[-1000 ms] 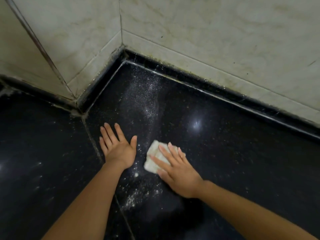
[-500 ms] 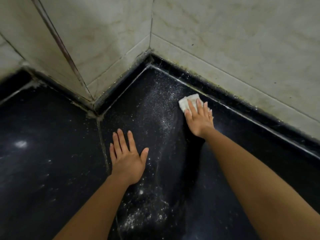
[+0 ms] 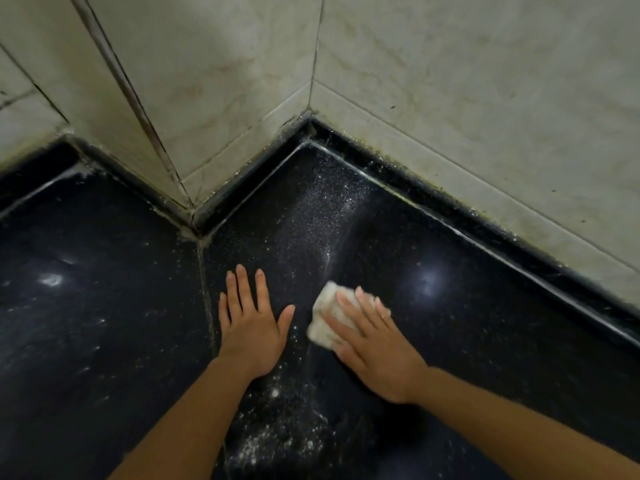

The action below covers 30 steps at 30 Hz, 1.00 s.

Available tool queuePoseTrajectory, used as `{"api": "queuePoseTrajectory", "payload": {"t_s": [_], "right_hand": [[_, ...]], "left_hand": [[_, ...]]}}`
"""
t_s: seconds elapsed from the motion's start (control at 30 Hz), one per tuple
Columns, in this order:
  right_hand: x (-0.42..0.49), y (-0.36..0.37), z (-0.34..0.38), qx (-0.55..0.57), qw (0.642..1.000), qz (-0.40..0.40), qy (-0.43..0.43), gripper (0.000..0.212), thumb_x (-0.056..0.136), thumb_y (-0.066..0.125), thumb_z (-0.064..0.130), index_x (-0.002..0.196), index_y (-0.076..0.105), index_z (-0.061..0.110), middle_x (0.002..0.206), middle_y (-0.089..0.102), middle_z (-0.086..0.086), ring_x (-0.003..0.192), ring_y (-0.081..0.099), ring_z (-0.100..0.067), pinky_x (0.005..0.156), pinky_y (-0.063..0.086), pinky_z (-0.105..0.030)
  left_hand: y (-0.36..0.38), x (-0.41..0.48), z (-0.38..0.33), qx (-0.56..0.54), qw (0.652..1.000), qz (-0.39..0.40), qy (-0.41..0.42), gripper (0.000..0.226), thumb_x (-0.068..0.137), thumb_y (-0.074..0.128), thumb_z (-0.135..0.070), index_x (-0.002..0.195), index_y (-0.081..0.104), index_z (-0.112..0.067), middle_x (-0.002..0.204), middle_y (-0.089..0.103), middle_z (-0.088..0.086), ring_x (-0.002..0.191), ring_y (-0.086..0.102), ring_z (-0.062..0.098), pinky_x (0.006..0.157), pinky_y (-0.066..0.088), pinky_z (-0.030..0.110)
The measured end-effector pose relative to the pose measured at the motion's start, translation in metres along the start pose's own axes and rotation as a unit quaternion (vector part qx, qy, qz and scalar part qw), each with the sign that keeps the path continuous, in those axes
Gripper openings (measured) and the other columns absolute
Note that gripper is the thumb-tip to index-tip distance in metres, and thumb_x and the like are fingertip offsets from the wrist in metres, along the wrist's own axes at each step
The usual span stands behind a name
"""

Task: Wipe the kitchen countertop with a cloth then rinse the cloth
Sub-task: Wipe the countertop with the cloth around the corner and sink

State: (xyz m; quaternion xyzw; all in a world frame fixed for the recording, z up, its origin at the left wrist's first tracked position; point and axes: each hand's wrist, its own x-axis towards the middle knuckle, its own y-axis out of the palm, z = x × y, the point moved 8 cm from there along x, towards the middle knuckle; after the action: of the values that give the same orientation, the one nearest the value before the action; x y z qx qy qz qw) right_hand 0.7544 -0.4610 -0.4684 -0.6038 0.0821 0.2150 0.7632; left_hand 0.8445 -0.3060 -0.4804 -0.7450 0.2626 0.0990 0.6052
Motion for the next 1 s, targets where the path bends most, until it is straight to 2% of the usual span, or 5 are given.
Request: {"api": "queuePoseTrajectory", "payload": {"t_s": [0.13, 0.3, 0.5, 0.77, 1.0], "right_hand": [[0.007, -0.012, -0.027, -0.026, 0.998, 0.017, -0.047, 0.052, 0.093, 0.000, 0.059, 0.142, -0.013, 0.051, 0.156, -0.017, 0.012, 0.141, -0.029, -0.016, 0.113, -0.020, -0.033], [0.075, -0.069, -0.127, 0.041, 0.974, -0.078, 0.208, 0.057, 0.098, 0.008, 0.054, 0.150, -0.004, 0.032, 0.159, -0.014, 0.003, 0.145, -0.018, -0.023, 0.114, -0.014, -0.037], [0.126, -0.085, -0.133, 0.149, 0.926, -0.109, 0.328, 0.054, 0.100, 0.014, 0.049, 0.150, -0.003, 0.040, 0.159, -0.016, 0.004, 0.145, -0.020, -0.024, 0.115, -0.015, -0.042], [0.081, -0.042, -0.057, 0.032, 0.993, -0.055, 0.104, 0.056, 0.092, 0.003, 0.059, 0.144, -0.011, 0.043, 0.159, -0.016, 0.006, 0.140, -0.029, -0.015, 0.106, -0.025, -0.033], [0.014, -0.012, -0.002, 0.001, 1.000, -0.010, -0.022, 0.049, 0.095, 0.004, 0.056, 0.142, -0.008, 0.055, 0.153, -0.022, 0.019, 0.139, -0.032, -0.009, 0.111, -0.026, -0.029]], "left_hand": [[0.000, 0.000, -0.001, 0.003, 1.000, -0.002, 0.007, 0.077, 0.095, 0.009, -0.058, 0.143, -0.029, -0.012, 0.135, -0.047, 0.010, 0.134, -0.038, 0.024, 0.113, -0.016, 0.041], [-0.001, 0.000, 0.000, -0.011, 1.000, -0.013, 0.013, 0.084, 0.070, -0.022, -0.066, 0.134, -0.038, -0.015, 0.136, -0.048, 0.011, 0.127, -0.044, 0.023, 0.108, -0.022, 0.039], [0.004, 0.002, 0.002, -0.010, 1.000, -0.007, 0.009, 0.086, 0.065, -0.027, -0.066, 0.133, -0.041, -0.015, 0.137, -0.050, 0.011, 0.126, -0.046, 0.024, 0.107, -0.023, 0.039], [0.002, 0.001, 0.002, -0.012, 1.000, -0.013, 0.012, 0.086, 0.066, -0.023, -0.065, 0.134, -0.038, -0.015, 0.139, -0.047, 0.012, 0.129, -0.043, 0.025, 0.108, -0.022, 0.039], [0.001, 0.001, 0.002, -0.019, 1.000, -0.008, 0.005, 0.082, 0.077, -0.013, -0.066, 0.136, -0.036, -0.014, 0.137, -0.049, 0.010, 0.128, -0.043, 0.022, 0.108, -0.022, 0.039]]}}
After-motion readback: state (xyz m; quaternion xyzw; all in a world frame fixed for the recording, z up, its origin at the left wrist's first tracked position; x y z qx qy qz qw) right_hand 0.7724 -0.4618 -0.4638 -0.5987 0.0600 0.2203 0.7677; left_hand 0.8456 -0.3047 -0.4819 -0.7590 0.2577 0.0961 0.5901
